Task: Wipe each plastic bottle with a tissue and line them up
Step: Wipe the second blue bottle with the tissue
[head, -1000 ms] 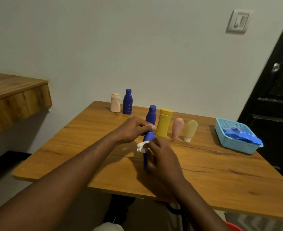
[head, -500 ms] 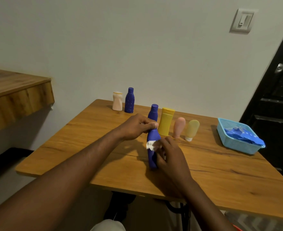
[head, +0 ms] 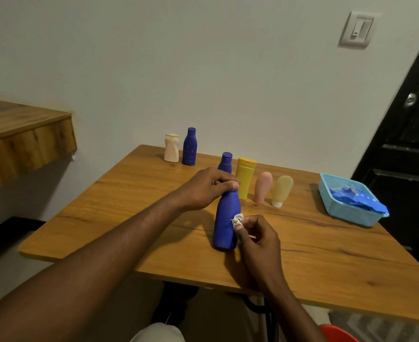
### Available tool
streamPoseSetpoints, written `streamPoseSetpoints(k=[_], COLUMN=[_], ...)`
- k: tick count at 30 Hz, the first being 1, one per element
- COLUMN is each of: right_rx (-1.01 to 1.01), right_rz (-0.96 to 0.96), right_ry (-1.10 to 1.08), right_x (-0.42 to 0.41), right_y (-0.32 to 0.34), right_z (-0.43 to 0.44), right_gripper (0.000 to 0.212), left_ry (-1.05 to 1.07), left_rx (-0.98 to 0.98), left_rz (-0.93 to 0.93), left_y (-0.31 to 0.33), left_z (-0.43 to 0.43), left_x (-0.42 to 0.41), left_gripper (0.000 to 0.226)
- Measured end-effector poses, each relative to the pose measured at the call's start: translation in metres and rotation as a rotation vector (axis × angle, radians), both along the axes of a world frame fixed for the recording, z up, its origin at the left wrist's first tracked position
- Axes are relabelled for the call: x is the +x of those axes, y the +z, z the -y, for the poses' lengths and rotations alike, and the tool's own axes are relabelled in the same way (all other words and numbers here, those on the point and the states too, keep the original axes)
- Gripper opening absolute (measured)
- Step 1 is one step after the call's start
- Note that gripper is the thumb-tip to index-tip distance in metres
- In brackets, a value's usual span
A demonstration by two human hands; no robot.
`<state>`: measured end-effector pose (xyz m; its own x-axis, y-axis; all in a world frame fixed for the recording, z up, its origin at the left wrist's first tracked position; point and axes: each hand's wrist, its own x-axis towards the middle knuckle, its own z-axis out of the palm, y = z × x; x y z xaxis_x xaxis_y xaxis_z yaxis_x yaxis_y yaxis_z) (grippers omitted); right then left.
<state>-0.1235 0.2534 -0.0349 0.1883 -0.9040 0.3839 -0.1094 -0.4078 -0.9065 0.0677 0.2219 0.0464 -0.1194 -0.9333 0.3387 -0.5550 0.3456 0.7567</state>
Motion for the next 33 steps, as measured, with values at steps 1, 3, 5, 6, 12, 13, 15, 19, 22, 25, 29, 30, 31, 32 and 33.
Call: streamPoseSetpoints(k=[1, 3, 5, 6, 12, 13, 15, 19, 22, 25, 29, 30, 31, 32, 33], right_rx=[0.001, -0.005, -0.026, -0.050, -0.202, -0.230, -0.280, -0.269, -0.123, -0.048, -0.102, -0.109, -0.092, -0.055, -0.002], right_rz=[0.008, 0.050, 0.092, 0.098, 0.048, 0.039, 0.025, 0.015, 0.013, 0.024, 0.083, 0.100, 0.119, 0.135, 0.139], right_ry=[-0.004, -0.019, -0.039, -0.051, -0.071, -0.076, -0.086, -0.066, -0.012, 0.003, -0.087, -0.104, -0.107, -0.098, -0.078], right_x=[0.001, 0.003, 0.006, 0.008, 0.008, 0.007, 0.007, 0.009, 0.013, 0.017, 0.029, 0.032, 0.034, 0.034, 0.033], right_y=[0.001, 0.006, 0.012, 0.016, 0.012, 0.009, 0.004, 0.002, 0.003, 0.009, 0.025, 0.027, 0.026, 0.022, 0.016], right_z=[0.000, 0.001, 0.005, 0.007, 0.003, 0.001, -0.004, -0.012, -0.012, -0.010, -0.009, -0.009, -0.009, -0.010, -0.010], right_gripper=[0.002, 0.004, 0.008, 0.010, 0.013, 0.015, 0.018, 0.015, 0.010, 0.010, 0.016, 0.017, 0.017, 0.016, 0.015], left_ry=[0.001, -0.001, -0.007, -0.011, -0.023, -0.019, -0.014, 0.006, 0.032, 0.040, 0.080, 0.090, 0.094, 0.096, 0.093], left_rx=[-0.009, -0.023, -0.026, -0.024, 0.006, 0.010, 0.019, -0.022, -0.028, -0.006, -0.027, -0.033, -0.036, -0.036, -0.037], left_rz=[0.007, 0.017, 0.014, 0.014, 0.006, 0.001, -0.008, -0.047, -0.085, -0.124, -0.145, -0.142, -0.141, -0.139, -0.138], left_y=[0.000, 0.001, 0.003, 0.004, 0.007, 0.005, 0.002, -0.001, 0.000, 0.001, 0.002, 0.002, 0.003, 0.003, 0.003], left_z=[-0.001, -0.003, -0.005, -0.007, -0.019, -0.021, -0.026, -0.034, -0.038, -0.042, -0.045, -0.045, -0.045, -0.046, -0.047], left_x=[-0.001, -0.003, -0.004, -0.005, -0.008, -0.010, -0.012, -0.012, -0.006, -0.002, -0.002, -0.002, -0.002, -0.001, 0.000], left_gripper=[0.029, 0.030, 0.030, 0.030, 0.032, 0.033, 0.036, 0.038, 0.032, 0.032, 0.033, 0.033, 0.033, 0.033, 0.033])
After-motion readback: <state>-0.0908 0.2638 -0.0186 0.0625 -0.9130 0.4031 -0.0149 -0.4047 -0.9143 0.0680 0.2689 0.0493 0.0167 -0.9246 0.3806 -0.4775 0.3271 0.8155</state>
